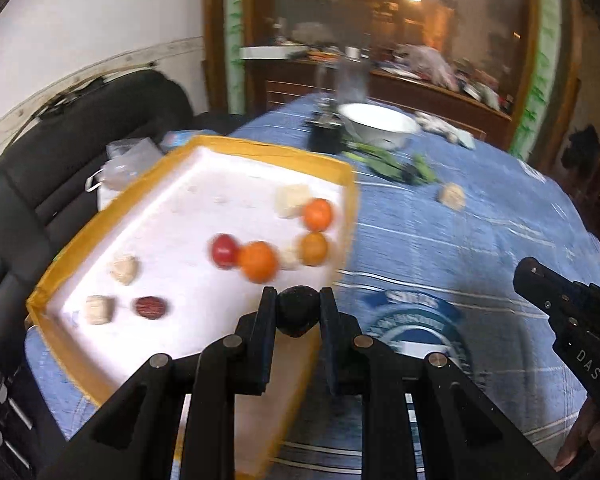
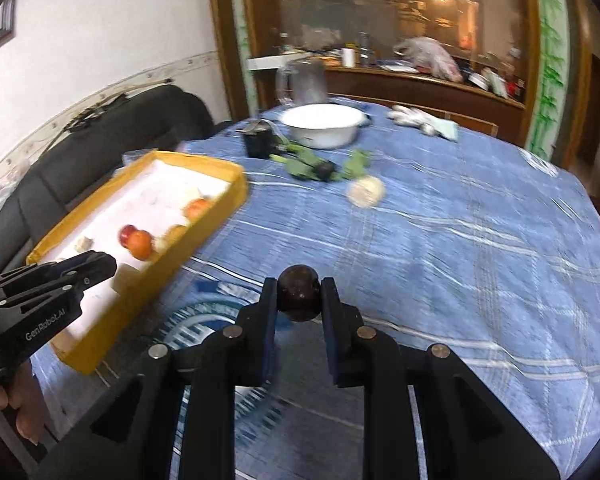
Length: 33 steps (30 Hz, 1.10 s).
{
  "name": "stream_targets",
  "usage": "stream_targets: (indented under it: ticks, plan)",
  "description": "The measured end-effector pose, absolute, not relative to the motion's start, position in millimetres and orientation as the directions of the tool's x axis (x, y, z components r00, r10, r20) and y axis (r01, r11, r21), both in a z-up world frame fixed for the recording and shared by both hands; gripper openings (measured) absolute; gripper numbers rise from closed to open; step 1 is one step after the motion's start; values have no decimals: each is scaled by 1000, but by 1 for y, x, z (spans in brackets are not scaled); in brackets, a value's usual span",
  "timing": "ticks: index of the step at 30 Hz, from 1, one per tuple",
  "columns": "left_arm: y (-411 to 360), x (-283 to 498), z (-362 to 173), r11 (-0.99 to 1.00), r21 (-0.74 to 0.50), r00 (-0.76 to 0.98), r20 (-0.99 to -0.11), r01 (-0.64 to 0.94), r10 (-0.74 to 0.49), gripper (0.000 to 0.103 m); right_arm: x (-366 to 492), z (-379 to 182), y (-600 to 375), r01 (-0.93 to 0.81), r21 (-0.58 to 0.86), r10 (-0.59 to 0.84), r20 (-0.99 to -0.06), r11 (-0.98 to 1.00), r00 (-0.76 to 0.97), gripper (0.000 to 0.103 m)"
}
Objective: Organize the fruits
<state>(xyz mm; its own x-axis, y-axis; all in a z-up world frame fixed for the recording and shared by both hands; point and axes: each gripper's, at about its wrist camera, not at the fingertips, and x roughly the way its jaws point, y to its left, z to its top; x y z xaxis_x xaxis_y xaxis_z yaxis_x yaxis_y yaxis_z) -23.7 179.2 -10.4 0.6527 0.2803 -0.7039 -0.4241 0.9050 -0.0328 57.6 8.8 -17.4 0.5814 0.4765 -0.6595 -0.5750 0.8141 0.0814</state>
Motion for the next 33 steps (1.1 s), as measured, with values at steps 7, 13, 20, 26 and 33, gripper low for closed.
stream_targets:
  ticks: [7,13,20,26,33]
  plan:
    - [237,-33,-15,835,-31,594,-718,-549,364,19,63,-9,78,-670,115,570,-642,733,513,23]
    - [258,-27,-24,815,-24,558,-741,-578,374,19,87,-13,144,-725,140,614,-652,674,445,24]
    - [269,-24,-30,806,-14,532,-759,-592,377,21,109,-41,199,-753,152,600,-711,640,367,25]
    - [276,-23,-36,778,9,484,-778,-629,400,59,117,-50,202,-747,130,573,-731,651,372,57]
    - [271,-38,-23,756,17,493,-748,-655,444,80,96,-19,153,-739,92,582,-683,667,440,83]
